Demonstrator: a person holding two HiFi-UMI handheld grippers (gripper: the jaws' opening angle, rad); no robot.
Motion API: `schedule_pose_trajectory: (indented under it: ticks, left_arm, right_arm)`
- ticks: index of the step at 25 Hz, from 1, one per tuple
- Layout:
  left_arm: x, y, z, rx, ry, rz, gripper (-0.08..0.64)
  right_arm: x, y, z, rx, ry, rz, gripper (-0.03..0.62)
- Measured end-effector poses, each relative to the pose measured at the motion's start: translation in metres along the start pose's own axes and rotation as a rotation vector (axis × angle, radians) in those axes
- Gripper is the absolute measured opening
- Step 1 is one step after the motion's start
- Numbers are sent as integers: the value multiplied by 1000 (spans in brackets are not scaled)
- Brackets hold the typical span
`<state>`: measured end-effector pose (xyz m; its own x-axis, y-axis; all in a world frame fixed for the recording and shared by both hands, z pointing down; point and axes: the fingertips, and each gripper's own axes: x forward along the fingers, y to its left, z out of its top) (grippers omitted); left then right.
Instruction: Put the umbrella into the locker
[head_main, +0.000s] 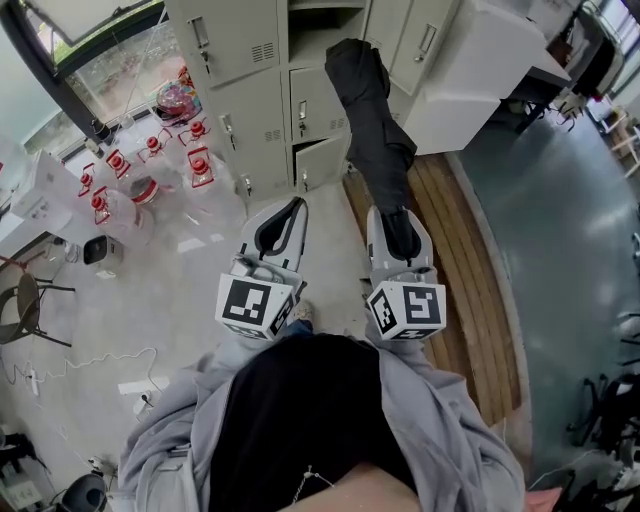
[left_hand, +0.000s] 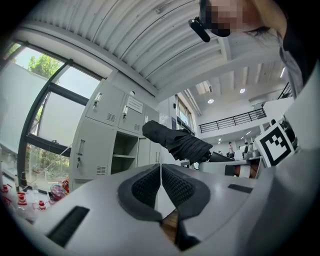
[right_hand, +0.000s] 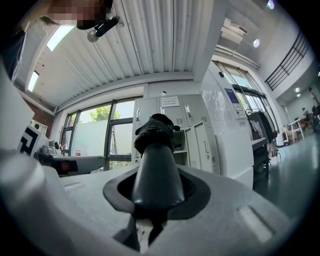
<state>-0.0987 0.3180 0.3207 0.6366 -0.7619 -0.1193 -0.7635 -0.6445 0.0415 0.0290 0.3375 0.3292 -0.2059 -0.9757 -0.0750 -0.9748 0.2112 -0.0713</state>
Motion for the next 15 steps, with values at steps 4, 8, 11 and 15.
schedule_pose_trajectory:
  ticks: [4, 8, 11, 15]
  left_arm:
    - [26, 31, -4, -10, -2, -3, 14]
    - [48, 53, -3, -20, -21, -11, 14]
    - [64, 63, -5, -23, -18, -27, 14]
    - [77, 74, -16, -38, -17, -37, 14]
  right_arm:
    - [38, -6, -5, 1, 5, -12, 107]
    - [69, -11, -11, 1, 16, -24, 107]
    - [84, -15, -17, 1, 22, -32, 107]
    - [98, -21, -22, -5, 29, -45, 107]
